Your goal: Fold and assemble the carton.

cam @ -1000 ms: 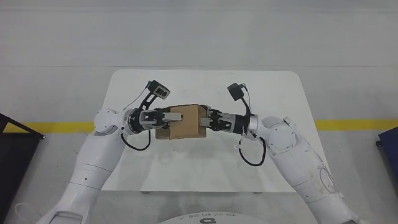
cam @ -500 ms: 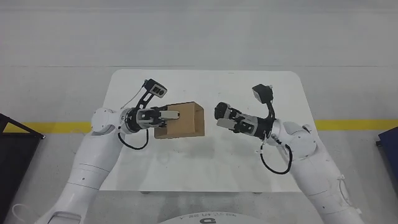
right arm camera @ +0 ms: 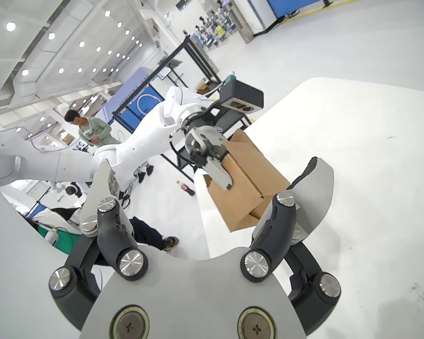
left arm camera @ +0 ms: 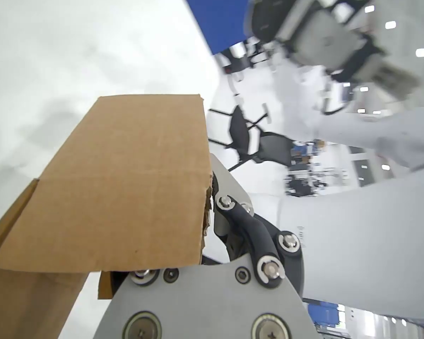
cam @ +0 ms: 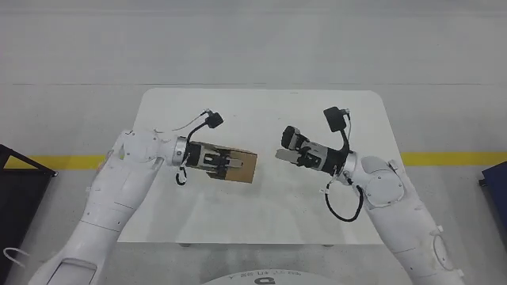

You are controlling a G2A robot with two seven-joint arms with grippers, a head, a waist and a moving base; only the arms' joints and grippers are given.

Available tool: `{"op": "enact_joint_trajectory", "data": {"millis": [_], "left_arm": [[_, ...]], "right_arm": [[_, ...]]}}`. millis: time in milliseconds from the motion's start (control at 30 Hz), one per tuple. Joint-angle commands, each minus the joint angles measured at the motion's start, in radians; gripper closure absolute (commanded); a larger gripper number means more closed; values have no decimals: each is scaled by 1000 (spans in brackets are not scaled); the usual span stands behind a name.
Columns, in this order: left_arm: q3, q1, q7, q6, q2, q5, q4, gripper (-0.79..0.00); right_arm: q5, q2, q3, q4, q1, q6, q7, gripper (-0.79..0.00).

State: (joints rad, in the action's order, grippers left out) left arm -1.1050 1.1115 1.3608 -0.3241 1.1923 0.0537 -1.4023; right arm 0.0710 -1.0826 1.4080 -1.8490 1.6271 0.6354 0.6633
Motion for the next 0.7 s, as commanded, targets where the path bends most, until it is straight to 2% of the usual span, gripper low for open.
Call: {"op": "enact_joint_trajectory", "data": {"millis": [0, 67, 133, 167, 233, 367, 467, 567, 667], "left_arm": [[44, -31, 3, 154, -1, 212, -53, 0], [95, -69, 24, 274, 1, 352, -101, 0], [151, -109, 55, 367, 8, 445, -128, -222], [178, -128, 76, 410, 13, 471, -132, -372], [236, -173, 117, 492, 23, 536, -126, -785], [350, -253, 175, 609, 52, 634, -74, -785], [416, -304, 165, 618, 76, 662, -14, -785], [423, -336, 137, 619, 97, 584, -11, -785], [377, -338, 93, 595, 99, 494, -25, -785]], "right_arm": [[0, 4, 36, -14, 34, 17, -24, -785], [-1, 8, 73, -31, 72, 38, -50, -785], [-8, 11, 109, -46, 112, 64, -78, -785], [-13, 12, 126, -52, 132, 80, -88, -785], [-24, 15, 157, -64, 168, 106, -103, -785], [-42, 20, 190, -83, 214, 136, -102, -785], [-44, 22, 199, -91, 225, 141, -98, -785], [-43, 24, 204, -96, 232, 143, -99, -785], [-37, 24, 204, -102, 236, 144, -102, -785]]}}
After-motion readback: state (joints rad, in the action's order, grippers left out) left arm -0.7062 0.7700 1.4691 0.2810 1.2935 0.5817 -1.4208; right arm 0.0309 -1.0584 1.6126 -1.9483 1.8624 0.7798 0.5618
